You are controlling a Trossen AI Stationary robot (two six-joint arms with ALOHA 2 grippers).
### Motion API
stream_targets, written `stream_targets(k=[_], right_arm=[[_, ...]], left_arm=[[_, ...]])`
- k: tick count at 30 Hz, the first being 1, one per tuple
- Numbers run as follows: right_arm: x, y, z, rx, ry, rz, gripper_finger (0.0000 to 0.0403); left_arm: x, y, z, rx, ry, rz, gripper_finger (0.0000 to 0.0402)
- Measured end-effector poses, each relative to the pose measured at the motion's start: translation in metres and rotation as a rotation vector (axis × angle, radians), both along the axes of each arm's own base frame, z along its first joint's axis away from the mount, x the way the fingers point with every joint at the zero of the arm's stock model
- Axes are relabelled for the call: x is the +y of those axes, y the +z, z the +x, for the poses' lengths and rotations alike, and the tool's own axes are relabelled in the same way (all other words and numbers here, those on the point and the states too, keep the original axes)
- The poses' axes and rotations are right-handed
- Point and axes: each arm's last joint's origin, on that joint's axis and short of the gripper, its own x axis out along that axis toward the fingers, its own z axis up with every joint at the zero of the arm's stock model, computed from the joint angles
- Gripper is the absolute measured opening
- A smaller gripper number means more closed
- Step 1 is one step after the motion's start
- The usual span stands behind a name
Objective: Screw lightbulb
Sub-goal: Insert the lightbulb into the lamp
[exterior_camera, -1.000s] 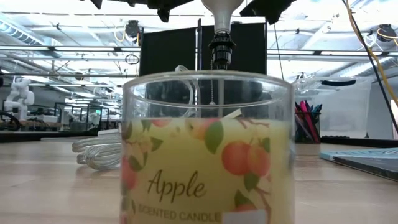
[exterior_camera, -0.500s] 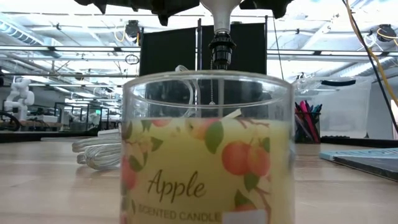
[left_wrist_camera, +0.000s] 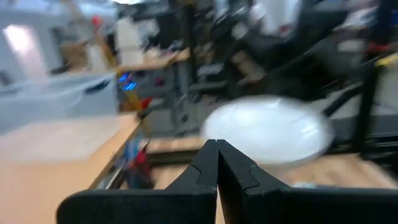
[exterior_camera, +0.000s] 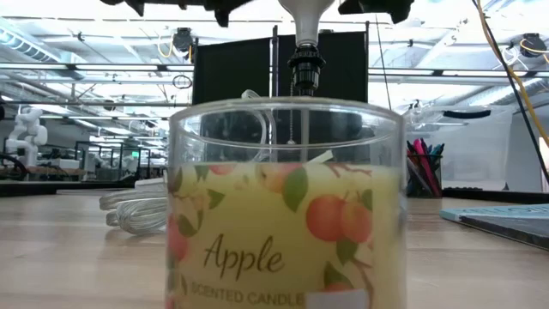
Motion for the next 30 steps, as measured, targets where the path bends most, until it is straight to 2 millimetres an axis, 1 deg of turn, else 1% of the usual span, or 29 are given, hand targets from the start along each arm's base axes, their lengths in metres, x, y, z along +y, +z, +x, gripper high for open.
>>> stream_targets(k=[4,7,12,15,20,26,30], right_arm=[[-0.008,0.003,0.002,0.006,-0.038,-0.039,0.0],[-0.014,0.006,0.004,0.008,-0.06,-0.072,0.0],[-0.021,0.01,0.006,0.018,-0.077,-0.119,0.0],[-0.021,0.012,0.007,0.018,-0.046,-0.137,0.0],[-0.018,0.011,0.006,0.028,-0.037,-0.15,0.0],[-0.009,0.011,0.003,0.043,-0.033,-0.164,0.0],[0.0,0.01,0.001,0.041,0.016,-0.154,0.0]], left_arm=[[-0.014,0.0,0.001,0.009,-0.098,0.005,0.0],[-0.026,-0.005,0.007,0.021,-0.144,0.022,0.0],[-0.034,-0.014,0.015,0.055,-0.15,0.023,0.0],[-0.032,-0.017,0.018,0.067,-0.097,0.022,0.0],[-0.027,-0.018,0.018,0.073,-0.067,0.018,0.0],[-0.017,-0.018,0.017,0.076,-0.029,-0.004,0.0],[-0.008,-0.018,0.016,0.076,0.018,-0.01,0.0]])
